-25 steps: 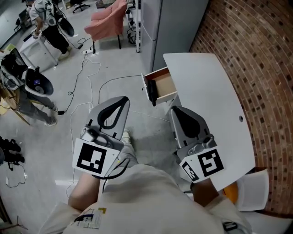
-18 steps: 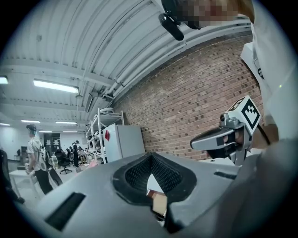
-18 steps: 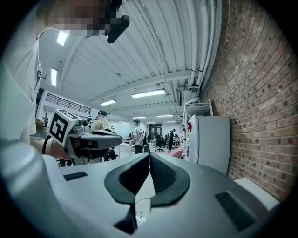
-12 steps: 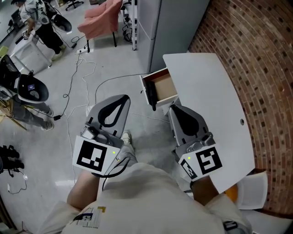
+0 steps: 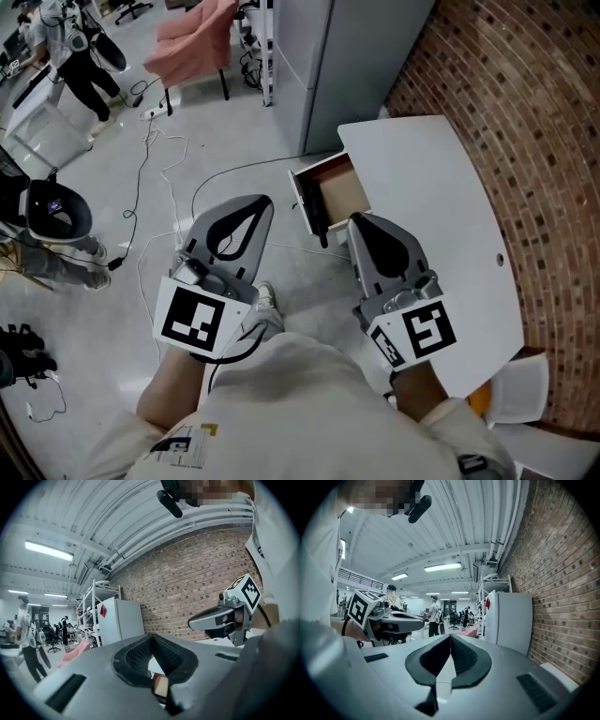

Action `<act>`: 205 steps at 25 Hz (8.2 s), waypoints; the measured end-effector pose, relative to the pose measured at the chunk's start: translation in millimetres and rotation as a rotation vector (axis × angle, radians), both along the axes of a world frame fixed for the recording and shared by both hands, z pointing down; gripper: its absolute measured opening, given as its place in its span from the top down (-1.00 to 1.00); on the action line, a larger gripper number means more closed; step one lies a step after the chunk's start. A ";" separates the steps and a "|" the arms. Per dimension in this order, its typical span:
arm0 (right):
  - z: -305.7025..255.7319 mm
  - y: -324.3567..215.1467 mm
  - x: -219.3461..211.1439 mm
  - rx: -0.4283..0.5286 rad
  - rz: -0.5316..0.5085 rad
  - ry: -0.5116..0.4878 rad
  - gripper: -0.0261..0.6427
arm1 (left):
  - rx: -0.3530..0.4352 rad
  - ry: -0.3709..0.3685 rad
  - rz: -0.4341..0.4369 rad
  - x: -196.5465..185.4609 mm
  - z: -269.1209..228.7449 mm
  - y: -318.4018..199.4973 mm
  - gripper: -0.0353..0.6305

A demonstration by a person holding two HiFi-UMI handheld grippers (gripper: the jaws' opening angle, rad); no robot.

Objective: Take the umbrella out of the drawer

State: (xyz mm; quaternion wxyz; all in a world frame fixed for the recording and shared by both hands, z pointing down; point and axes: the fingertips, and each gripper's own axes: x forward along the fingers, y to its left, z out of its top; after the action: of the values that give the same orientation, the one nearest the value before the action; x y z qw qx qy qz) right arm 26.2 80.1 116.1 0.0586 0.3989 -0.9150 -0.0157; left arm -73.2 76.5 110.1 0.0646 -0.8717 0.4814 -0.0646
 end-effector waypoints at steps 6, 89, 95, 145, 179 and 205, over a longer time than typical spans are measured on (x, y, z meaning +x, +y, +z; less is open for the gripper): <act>0.1 -49.7 -29.3 0.007 0.063 -0.002 0.90 | 0.005 -0.014 0.067 -27.1 2.1 -52.8 0.87; 626.8 -172.3 27.3 -0.646 0.140 0.488 0.50 | -0.588 -0.026 0.042 39.7 542.7 -211.5 0.87; 669.0 -168.0 36.9 -0.667 0.155 0.599 0.60 | -0.610 0.020 0.022 45.5 568.9 -214.4 0.87; 441.3 -245.8 57.2 -0.419 0.395 0.168 0.87 | -0.488 0.037 0.026 55.4 441.1 -240.9 0.87; -60.0 -190.0 62.7 0.139 0.322 -0.055 0.86 | 0.096 0.100 0.009 14.8 -33.2 -203.0 0.87; -36.9 -161.3 67.0 0.082 0.291 -0.036 0.86 | 0.052 0.027 0.045 23.2 -7.0 -176.9 0.87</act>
State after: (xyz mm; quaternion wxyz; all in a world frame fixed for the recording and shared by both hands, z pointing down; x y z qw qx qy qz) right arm 93.2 -81.2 79.3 0.0274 0.5294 -0.8471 -0.0370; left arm -49.9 -100.4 103.1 0.0821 -0.8811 0.4642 -0.0388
